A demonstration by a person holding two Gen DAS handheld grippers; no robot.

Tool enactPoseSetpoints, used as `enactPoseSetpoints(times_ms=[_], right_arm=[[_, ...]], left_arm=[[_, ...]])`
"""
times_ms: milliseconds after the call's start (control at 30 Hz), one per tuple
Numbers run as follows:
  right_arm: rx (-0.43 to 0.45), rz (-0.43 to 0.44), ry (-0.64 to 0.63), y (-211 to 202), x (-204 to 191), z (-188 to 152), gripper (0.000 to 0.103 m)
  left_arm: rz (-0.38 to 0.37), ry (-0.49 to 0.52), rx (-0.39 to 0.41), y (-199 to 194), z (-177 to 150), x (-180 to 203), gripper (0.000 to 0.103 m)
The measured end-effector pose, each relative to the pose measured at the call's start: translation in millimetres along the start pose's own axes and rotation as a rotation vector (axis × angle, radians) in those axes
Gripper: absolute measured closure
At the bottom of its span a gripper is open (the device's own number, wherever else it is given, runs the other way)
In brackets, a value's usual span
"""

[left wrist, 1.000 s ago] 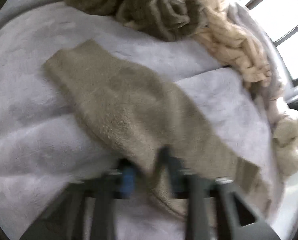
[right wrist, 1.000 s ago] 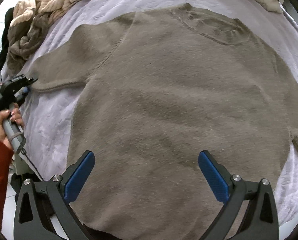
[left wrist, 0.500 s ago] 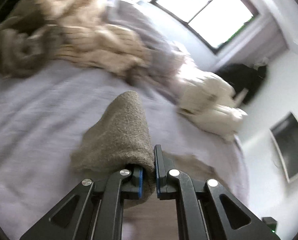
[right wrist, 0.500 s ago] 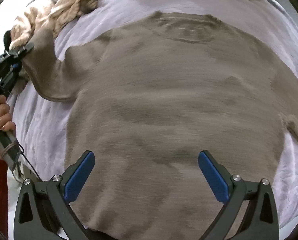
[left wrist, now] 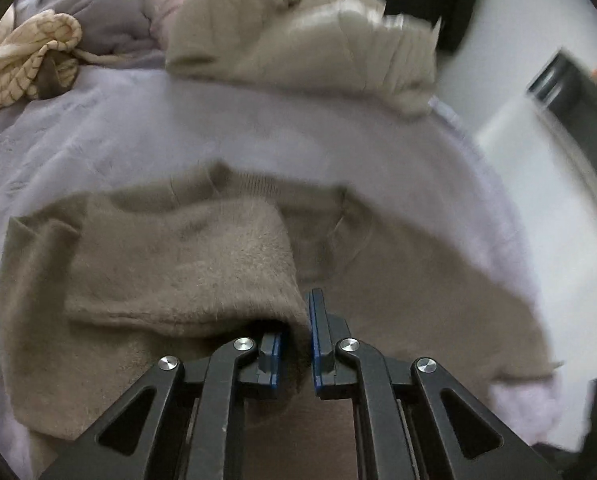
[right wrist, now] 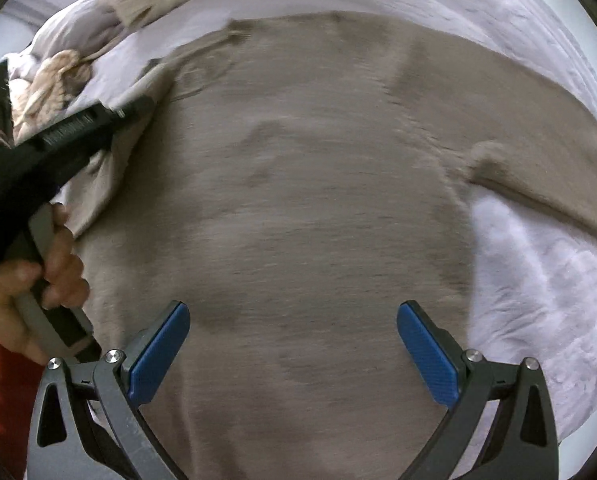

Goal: Fold small clothes
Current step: 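Fold the held sleeve across the sweater body, then open the left tool, then grasp the sweater side edge with the right tool and fold it inward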

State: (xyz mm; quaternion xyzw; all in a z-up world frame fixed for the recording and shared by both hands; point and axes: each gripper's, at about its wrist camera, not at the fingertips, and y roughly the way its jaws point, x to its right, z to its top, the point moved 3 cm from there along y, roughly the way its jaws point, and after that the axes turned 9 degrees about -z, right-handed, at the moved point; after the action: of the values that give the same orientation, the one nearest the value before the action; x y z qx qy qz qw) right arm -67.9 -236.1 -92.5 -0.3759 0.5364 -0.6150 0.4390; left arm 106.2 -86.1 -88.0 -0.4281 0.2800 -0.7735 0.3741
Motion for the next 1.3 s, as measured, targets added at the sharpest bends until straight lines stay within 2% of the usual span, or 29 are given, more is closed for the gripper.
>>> enactPoseSetpoints(times_ms=[33, 67, 100, 200, 267, 367, 467, 533, 600, 667, 733, 800, 833, 867, 900, 967, 1033, 1100, 1200, 1233, 1267, 1300], right_arm=[[0.001, -0.003, 0.001, 0.9, 2.6, 1.3, 0.0], [0.003, -0.006, -0.001, 1.0, 3.7, 3.5, 0.0], [0.01, -0.011, -0.008, -0.1, 3.8, 6.7, 0.0], [0.079, -0.039, -0.072, -11.7, -8.8, 24.2, 0.0], [0.139, -0.057, -0.13, -23.5, -26.1, 35.9, 0.0], [0.259, -0.082, -0.293, -40.8, -77.1, 61.3, 0.0], [0.367, -0.14, -0.532, -42.8, -144.9, 79.6, 0.0], [0.425, -0.205, -0.705, -27.8, -192.7, 85.9, 0.0], [0.451, -0.292, -0.851, -1.0, -230.6, 86.9, 0.0], [0.473, -0.374, -0.945, 21.3, -247.0, 83.4, 0.0], [0.475, -0.497, -1.031, 48.1, -259.3, 85.4, 0.002], [0.492, -0.563, -1.065, 60.1, -260.8, 89.0, 0.012], [0.505, -0.546, -1.048, 56.6, -258.7, 93.2, 0.039], [0.511, -0.524, -1.0, 48.8, -252.7, 100.2, 0.088], [0.51, -0.494, -0.929, 42.2, -250.1, 110.4, 0.094], [0.489, -0.371, -0.727, 19.1, -221.0, 127.6, 0.092], [0.432, -0.174, -0.415, 0.5, -164.0, 146.1, 0.092], [0.361, -0.023, -0.124, 1.2, -99.1, 153.1, 0.091], [0.221, 0.162, 0.155, 26.4, -28.4, 147.4, 0.075], [0.168, 0.176, 0.216, 36.4, -11.2, 142.8, 0.06], [0.151, 0.208, 0.255, 41.0, 1.8, 139.0, 0.054], [0.161, 0.251, 0.272, 40.8, 7.4, 137.1, 0.052]], left_arm=[[0.029, 0.008, -0.018, 5.7, -2.8, 0.1, 0.058], [0.059, 0.012, -0.024, 7.8, -6.0, 0.0, 0.034], [0.079, 0.015, -0.005, 2.7, -8.6, -0.9, 0.032], [0.058, 0.015, -0.004, -21.3, -8.5, -4.7, 0.032], [0.049, 0.02, 0.022, -50.7, -12.8, -16.3, 0.032], [0.09, 0.021, 0.077, -96.7, -12.7, -43.8, 0.032], [0.132, -0.072, 0.091, -121.7, -0.9, -101.9, 0.032], [0.163, -0.152, 0.06, -121.0, 2.8, -141.0, 0.032], [0.164, -0.238, 0.016, -106.8, 7.4, -178.5, 0.032], [0.135, -0.319, -0.032, -86.8, 5.7, -209.4, 0.032], [0.098, -0.377, -0.068, -70.2, 4.3, -224.2, 0.032], [0.075, -0.385, -0.06, -63.1, 7.1, -226.8, 0.032], [0.071, -0.384, -0.055, -61.3, 9.5, -226.3, 0.032], [0.072, -0.384, -0.048, -60.4, 11.6, -225.6, 0.032], [0.071, -0.382, -0.043, -60.7, 13.3, -224.0, 0.032], [0.076, -0.36, -0.034, -62.0, 17.0, -219.6, 0.032], [0.083, -0.333, -0.038, -61.5, 18.8, -214.3, 0.032], [0.079, -0.319, -0.046, -58.2, 19.5, -207.5, 0.032], [0.078, -0.317, -0.057, -50.0, 22.7, -205.2, 0.032], [0.077, -0.321, -0.059, -47.3, 22.9, -204.7, 0.032], [0.077, -0.326, -0.058, -46.3, 26.6, -205.3, 0.032], [0.075, -0.33, -0.053, -45.9, 27.9, -205.6, 0.037]])
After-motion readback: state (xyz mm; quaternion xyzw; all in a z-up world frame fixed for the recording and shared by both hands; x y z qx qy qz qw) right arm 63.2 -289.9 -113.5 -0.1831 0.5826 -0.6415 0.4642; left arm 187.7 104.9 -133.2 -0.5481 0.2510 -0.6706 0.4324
